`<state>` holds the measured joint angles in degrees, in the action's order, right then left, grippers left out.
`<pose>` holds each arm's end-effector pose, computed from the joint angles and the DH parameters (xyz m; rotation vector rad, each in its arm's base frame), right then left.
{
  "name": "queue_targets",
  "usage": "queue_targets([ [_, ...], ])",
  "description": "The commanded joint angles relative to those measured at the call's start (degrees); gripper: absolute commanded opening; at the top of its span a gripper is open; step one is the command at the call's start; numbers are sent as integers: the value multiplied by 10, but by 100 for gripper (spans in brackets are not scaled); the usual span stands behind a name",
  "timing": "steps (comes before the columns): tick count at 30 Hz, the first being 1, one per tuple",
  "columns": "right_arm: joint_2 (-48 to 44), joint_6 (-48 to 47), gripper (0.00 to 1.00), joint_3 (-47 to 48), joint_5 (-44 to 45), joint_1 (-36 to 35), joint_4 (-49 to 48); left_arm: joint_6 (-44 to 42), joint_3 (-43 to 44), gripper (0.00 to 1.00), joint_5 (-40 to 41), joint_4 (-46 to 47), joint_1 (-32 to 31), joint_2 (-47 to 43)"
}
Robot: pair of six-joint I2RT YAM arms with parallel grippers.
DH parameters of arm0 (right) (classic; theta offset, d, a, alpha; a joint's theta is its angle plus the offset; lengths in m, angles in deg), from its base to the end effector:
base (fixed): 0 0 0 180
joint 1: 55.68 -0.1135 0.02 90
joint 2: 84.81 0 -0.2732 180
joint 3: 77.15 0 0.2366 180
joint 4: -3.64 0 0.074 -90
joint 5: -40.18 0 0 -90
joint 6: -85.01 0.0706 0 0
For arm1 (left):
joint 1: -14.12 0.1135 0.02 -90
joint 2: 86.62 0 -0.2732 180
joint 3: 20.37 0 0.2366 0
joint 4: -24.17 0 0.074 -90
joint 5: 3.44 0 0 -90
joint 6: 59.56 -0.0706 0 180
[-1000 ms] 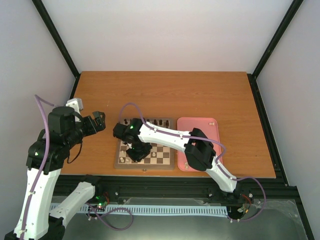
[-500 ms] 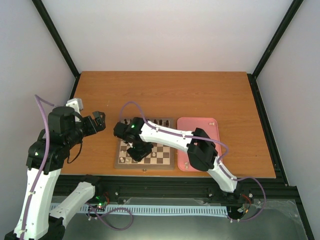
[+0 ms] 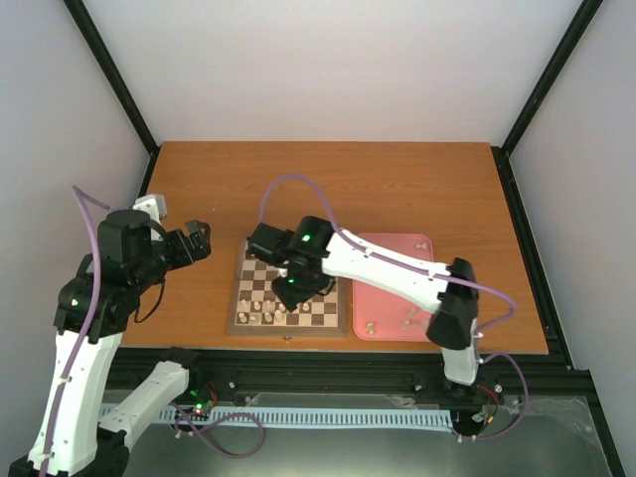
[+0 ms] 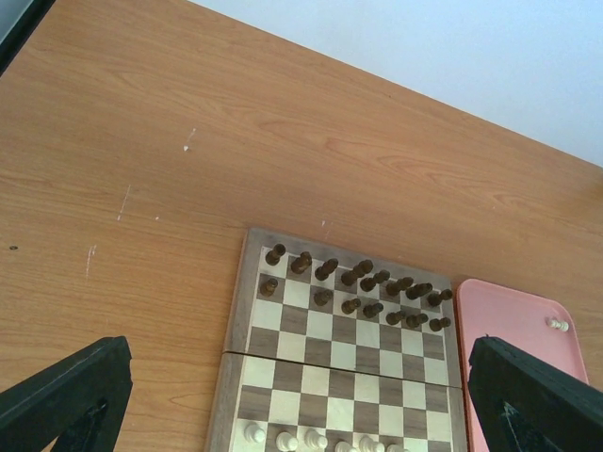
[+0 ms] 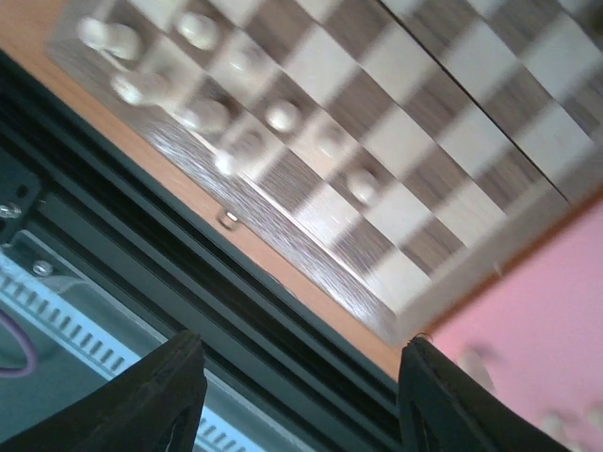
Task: Set up the chess pieces on the board
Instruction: Adjust the chess piece on the chessboard, then pick up the chess piece from the storage box.
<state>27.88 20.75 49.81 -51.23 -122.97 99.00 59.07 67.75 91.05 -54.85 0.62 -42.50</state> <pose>0.1440 0.3485 0.2810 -1.0832 2.8469 0.1980 0.1105 -0.0208 0.3852 -0.3339 2.1737 -0.3308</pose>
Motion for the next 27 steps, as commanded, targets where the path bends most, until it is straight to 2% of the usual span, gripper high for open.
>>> queue_targets([
  [1, -85, 65, 57, -100, 60, 29, 16, -14, 9, 100, -10, 13, 4, 14],
  [7, -221, 137, 58, -321, 72, 133, -21, -13, 0, 100, -30, 28, 4, 26],
  [12, -311, 147, 58, -450, 81, 224, -53, -9, -11, 100, -48, 37, 4, 34],
  [19, -344, 132, 58, -555, 66, 312, -102, -3, -14, 100, -53, 41, 4, 41],
  [27, -413, 147, 55, -629, 43, 373, -113, 4, -19, 100, -62, 51, 4, 55],
])
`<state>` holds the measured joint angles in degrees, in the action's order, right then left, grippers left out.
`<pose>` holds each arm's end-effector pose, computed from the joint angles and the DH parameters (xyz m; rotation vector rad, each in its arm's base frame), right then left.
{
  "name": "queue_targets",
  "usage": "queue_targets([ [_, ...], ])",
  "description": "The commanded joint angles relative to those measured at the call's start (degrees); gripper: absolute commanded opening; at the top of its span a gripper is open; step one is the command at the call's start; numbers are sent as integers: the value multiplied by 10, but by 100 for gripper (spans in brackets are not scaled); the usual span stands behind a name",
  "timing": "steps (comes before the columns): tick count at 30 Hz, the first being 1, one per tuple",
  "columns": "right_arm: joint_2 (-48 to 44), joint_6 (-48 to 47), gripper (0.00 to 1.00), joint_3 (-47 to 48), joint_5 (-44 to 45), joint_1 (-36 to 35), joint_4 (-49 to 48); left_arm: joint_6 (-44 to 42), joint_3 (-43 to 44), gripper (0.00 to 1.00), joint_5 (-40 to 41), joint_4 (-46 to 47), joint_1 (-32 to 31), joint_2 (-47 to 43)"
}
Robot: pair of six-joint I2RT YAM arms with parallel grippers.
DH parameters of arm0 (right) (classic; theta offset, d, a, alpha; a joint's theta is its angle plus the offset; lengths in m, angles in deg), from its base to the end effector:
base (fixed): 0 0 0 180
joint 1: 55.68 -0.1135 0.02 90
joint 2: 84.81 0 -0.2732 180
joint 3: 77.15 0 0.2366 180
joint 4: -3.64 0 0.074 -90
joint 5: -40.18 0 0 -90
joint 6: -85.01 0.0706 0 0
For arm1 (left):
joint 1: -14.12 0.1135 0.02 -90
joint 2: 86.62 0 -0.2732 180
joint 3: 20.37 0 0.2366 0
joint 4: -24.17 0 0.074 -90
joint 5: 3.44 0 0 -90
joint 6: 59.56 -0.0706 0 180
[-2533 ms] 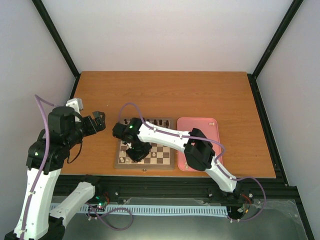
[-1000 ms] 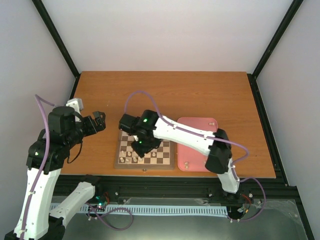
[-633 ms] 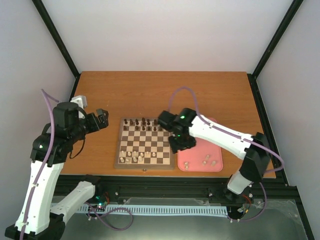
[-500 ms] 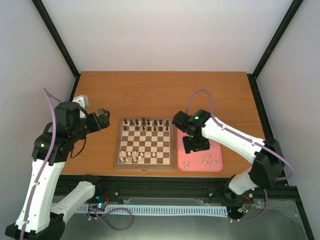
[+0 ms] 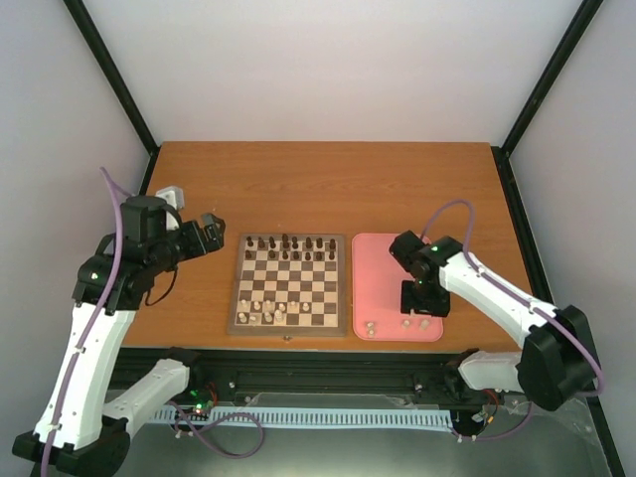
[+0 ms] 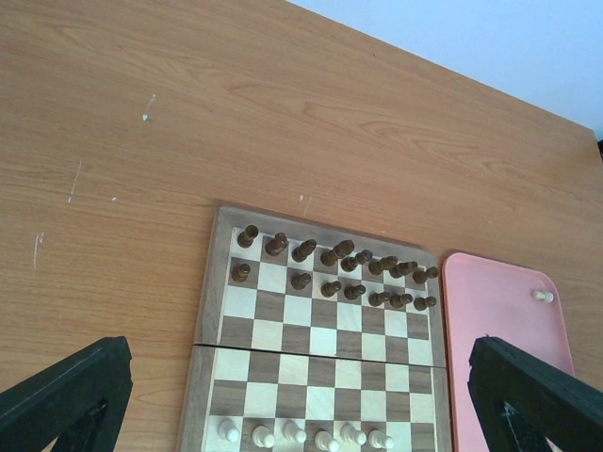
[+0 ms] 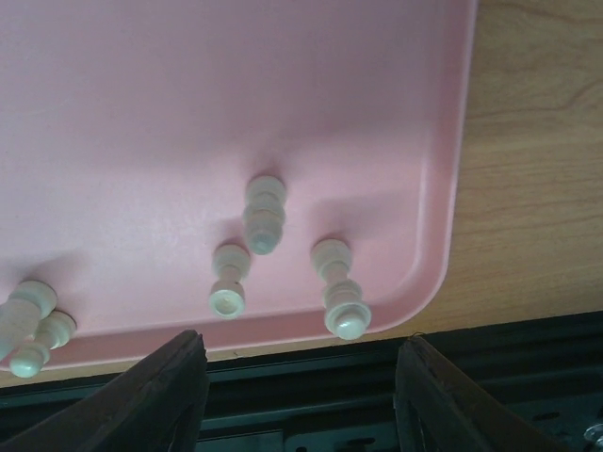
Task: Set up the chess pieces on the board
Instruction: Pick up the chess piece from the storage box.
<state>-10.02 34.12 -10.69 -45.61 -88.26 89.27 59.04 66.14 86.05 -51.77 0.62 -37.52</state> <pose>0.1481 0.0885 0.1988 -0.1740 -3.1199 0.1564 0.1381 -0.0338 0.3737 -0.2941 2.2557 -0.4033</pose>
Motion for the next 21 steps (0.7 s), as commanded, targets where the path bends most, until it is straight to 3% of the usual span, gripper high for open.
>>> queue_targets([
  [1, -35, 9, 55, -32, -25, 35, -23, 7, -6, 100, -14, 24, 4, 7],
  [5, -35, -8, 52, -58, -62, 55, -46, 12, -11, 100, -23, 32, 4, 16],
  [21, -45, -27, 48, -107, -70, 97, -67, 13, -7, 100, -21, 36, 4, 27],
])
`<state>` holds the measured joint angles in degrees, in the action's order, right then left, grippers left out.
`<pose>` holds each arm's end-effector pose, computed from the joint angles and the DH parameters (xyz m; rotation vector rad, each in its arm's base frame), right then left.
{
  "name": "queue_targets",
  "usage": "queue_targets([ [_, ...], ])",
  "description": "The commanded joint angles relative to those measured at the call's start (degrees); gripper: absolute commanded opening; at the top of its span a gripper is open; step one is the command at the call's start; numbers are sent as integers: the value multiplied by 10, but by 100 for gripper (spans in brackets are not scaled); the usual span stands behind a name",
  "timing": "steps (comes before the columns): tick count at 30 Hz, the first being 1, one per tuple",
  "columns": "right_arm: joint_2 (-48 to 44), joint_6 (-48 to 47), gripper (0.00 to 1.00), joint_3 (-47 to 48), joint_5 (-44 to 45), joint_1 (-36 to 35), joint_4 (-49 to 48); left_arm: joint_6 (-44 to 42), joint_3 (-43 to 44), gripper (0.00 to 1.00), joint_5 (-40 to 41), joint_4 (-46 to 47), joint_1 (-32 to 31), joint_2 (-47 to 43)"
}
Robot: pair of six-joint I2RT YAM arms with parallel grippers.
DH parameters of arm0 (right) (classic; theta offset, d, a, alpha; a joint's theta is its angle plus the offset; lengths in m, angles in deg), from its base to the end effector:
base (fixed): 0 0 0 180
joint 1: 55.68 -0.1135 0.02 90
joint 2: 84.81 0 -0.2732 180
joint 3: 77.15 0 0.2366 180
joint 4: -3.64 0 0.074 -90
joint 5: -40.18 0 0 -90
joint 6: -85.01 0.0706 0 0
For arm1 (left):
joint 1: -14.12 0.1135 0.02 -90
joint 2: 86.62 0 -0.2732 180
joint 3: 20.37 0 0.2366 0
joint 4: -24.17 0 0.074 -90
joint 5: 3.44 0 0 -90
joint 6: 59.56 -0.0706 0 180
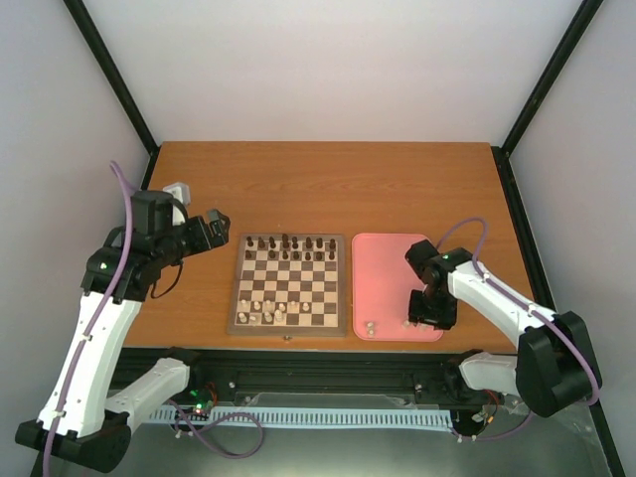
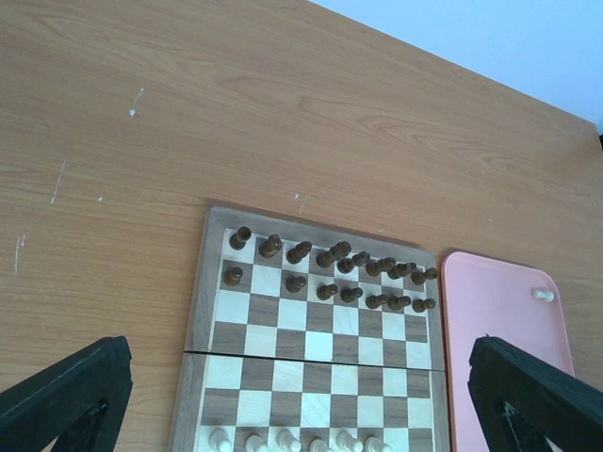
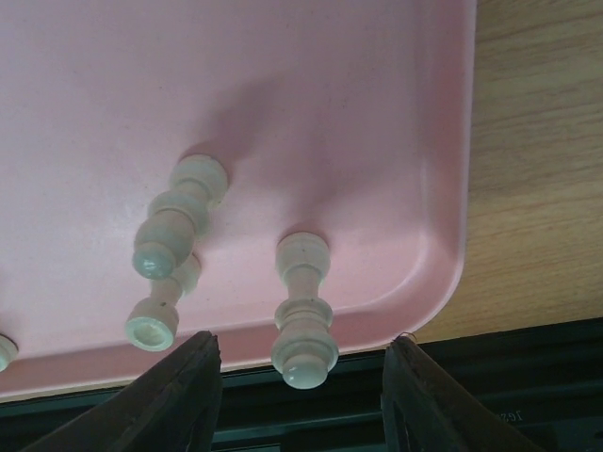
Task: Set up the chess pieces on the board
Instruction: Pick up the chess piece from the storage box.
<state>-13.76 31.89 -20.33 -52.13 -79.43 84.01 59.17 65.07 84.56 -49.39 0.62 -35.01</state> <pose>0.1353 0.0626 0.1697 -0.3514 -3.0316 0.0088 0.1531 -0.0393 0.3670 -0.2861 2.2823 -0.4262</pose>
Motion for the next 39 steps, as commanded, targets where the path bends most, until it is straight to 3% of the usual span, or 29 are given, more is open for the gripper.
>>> queue_targets([
  [1, -7, -5, 47, -14, -6, 10, -17, 12, 3, 100, -6, 12, 3, 2],
  [10, 5, -13, 32, -18, -14, 19, -32, 13, 5, 100, -5, 16, 4, 7],
  [23, 6, -7, 24, -22, -10, 21, -32, 13, 5, 100, 0, 12, 4, 2],
  [25, 6, -3, 21, -23, -8, 20, -32, 12, 9, 100, 0, 9, 4, 1],
  [29, 5, 3, 4, -23, -9, 20, -36, 10, 14, 100, 4, 4, 4, -2],
  [34, -19, 10, 3, -5, 13, 20, -8, 7, 18, 100, 2, -1, 4, -8],
  [39, -48, 0, 3, 71, 43, 20, 72, 8, 20, 100, -3, -4, 4, -18],
])
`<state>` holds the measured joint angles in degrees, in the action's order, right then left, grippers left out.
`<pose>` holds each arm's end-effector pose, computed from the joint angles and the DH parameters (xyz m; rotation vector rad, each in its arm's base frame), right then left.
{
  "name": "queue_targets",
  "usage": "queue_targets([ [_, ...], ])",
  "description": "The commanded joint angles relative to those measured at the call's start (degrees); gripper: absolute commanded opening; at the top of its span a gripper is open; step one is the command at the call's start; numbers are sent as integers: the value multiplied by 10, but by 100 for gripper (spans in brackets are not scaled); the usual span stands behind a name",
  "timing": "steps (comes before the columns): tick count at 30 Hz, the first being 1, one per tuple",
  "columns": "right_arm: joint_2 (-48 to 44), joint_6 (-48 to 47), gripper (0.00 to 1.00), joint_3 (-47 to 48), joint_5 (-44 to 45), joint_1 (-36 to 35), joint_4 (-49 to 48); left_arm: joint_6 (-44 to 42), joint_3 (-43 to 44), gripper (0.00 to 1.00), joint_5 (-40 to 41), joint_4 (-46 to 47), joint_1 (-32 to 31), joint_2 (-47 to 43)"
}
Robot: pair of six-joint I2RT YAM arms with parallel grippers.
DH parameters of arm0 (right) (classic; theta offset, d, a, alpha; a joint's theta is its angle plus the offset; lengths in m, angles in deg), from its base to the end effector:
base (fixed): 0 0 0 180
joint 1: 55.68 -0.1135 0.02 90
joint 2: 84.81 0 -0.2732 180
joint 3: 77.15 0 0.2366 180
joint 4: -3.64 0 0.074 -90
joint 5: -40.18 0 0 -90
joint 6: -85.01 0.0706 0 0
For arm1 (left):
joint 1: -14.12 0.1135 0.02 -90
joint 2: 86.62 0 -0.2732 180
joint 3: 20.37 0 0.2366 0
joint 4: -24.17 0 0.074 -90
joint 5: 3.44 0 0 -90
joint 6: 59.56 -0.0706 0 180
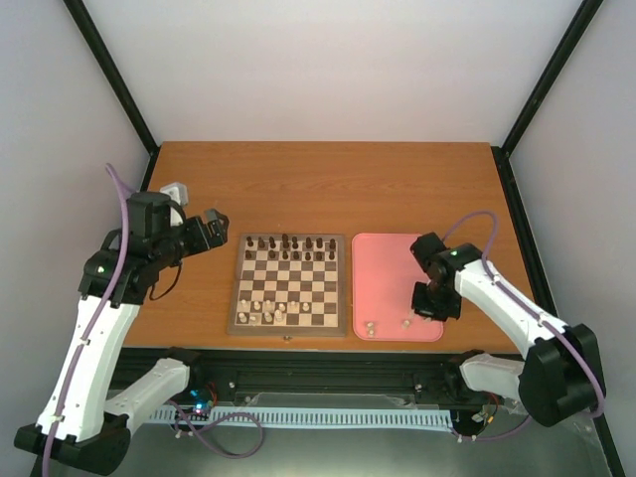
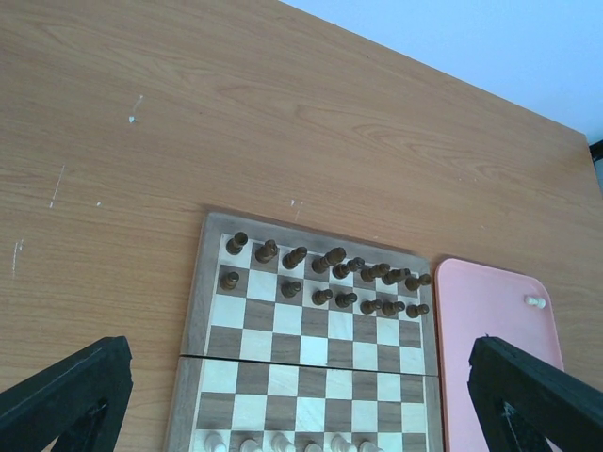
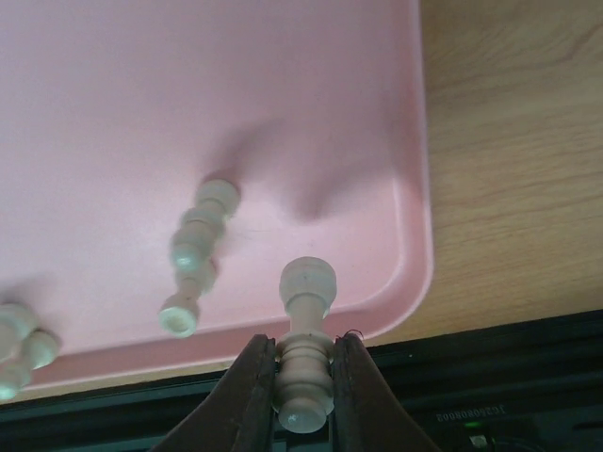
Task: Set up the chess pieces on the board
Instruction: Pick up the chess piece from the storage box, then place the chess piece on the chessboard.
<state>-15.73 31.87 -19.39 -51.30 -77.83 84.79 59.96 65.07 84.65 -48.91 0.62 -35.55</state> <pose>0.1366 0.0576 0.1778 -0.3966 -3.0658 -0.0019 0.1516 -0.0388 0.3692 -0.3001 2.2636 -0.4373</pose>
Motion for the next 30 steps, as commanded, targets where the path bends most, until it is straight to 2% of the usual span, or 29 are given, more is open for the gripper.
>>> queue_targets([
  [1, -34, -1, 3, 80, 36, 3, 80, 0, 22, 100, -6, -9, 4, -14],
  [5, -35, -12, 3, 151, 32, -6, 143, 2, 19, 100, -6, -10, 4, -21],
  [8, -4, -3, 3, 202, 22, -46, 159, 2, 12, 100, -9, -13, 4, -25],
  [15, 162, 57, 3, 386, 28, -263, 141, -16, 22, 100, -13, -39, 4, -19],
  [20, 276, 69, 3, 476, 9, -368, 111, -27, 29, 100, -12, -53, 4, -19],
  [24, 348, 54, 3, 510, -25, -412, 80, -28, 31, 100, -13, -50, 4, -25],
  [30, 450, 18, 3, 615, -25, -451, 110, -29, 30, 100, -13, -52, 3, -29],
])
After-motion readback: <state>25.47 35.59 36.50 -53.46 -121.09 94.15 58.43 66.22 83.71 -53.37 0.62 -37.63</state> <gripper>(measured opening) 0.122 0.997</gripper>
